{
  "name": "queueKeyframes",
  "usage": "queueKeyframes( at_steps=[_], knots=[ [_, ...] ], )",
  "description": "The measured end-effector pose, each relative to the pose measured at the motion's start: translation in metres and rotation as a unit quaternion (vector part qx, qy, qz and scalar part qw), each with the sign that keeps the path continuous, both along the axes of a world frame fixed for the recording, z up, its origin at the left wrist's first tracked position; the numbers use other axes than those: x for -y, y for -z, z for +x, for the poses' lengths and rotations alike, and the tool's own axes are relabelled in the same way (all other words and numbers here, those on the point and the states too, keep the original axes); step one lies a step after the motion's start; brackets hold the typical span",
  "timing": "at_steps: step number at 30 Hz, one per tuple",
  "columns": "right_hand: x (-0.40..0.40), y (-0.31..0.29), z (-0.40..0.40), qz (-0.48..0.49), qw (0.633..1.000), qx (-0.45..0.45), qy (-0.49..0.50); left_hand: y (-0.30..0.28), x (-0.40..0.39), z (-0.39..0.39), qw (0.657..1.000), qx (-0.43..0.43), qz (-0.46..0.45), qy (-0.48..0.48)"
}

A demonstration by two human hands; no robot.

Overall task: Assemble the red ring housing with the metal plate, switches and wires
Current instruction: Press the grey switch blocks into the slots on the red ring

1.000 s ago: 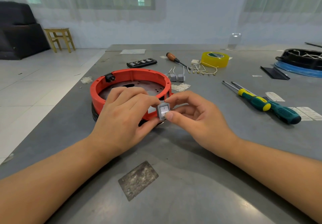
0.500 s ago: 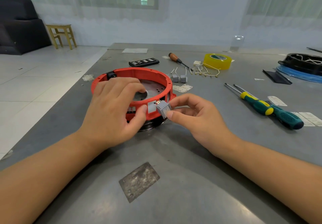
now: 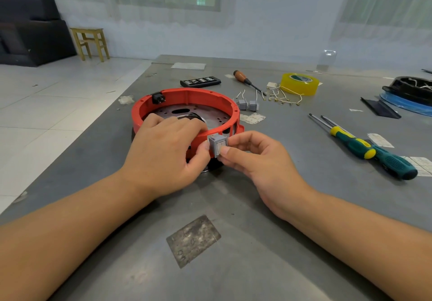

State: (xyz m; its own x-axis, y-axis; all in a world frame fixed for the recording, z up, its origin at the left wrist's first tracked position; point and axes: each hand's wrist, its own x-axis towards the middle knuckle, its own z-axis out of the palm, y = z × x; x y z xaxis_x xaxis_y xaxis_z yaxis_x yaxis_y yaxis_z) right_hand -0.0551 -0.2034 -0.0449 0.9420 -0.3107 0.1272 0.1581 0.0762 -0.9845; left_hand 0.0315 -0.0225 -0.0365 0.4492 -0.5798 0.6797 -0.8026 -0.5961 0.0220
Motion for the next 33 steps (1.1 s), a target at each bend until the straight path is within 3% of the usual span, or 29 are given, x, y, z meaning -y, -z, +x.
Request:
queueKeyframes(
  at_steps=[22, 25, 27, 30, 33],
  knots=[
    [-0.005, -0.001, 0.009, -0.08, 0.997, 0.012, 0.02, 0.006, 0.002, 0.008, 0.999, 0.027, -0.03, 0.023],
    [-0.006, -0.001, 0.011, -0.143, 0.988, 0.009, 0.054, 0.004, 0.0, 0.01, 0.999, 0.027, -0.033, 0.034],
    [0.0, -0.005, 0.012, -0.292, 0.951, 0.045, 0.094, 0.003, -0.001, 0.01, 0.999, 0.019, -0.033, 0.039],
    [0.012, -0.015, 0.016, -0.523, 0.832, 0.147, 0.107, 0.001, -0.006, 0.013, 0.998, 0.006, -0.027, 0.055],
    [0.023, -0.02, 0.023, -0.619, 0.764, 0.17, 0.059, -0.002, -0.013, 0.017, 0.996, -0.013, -0.017, 0.084]
  ],
)
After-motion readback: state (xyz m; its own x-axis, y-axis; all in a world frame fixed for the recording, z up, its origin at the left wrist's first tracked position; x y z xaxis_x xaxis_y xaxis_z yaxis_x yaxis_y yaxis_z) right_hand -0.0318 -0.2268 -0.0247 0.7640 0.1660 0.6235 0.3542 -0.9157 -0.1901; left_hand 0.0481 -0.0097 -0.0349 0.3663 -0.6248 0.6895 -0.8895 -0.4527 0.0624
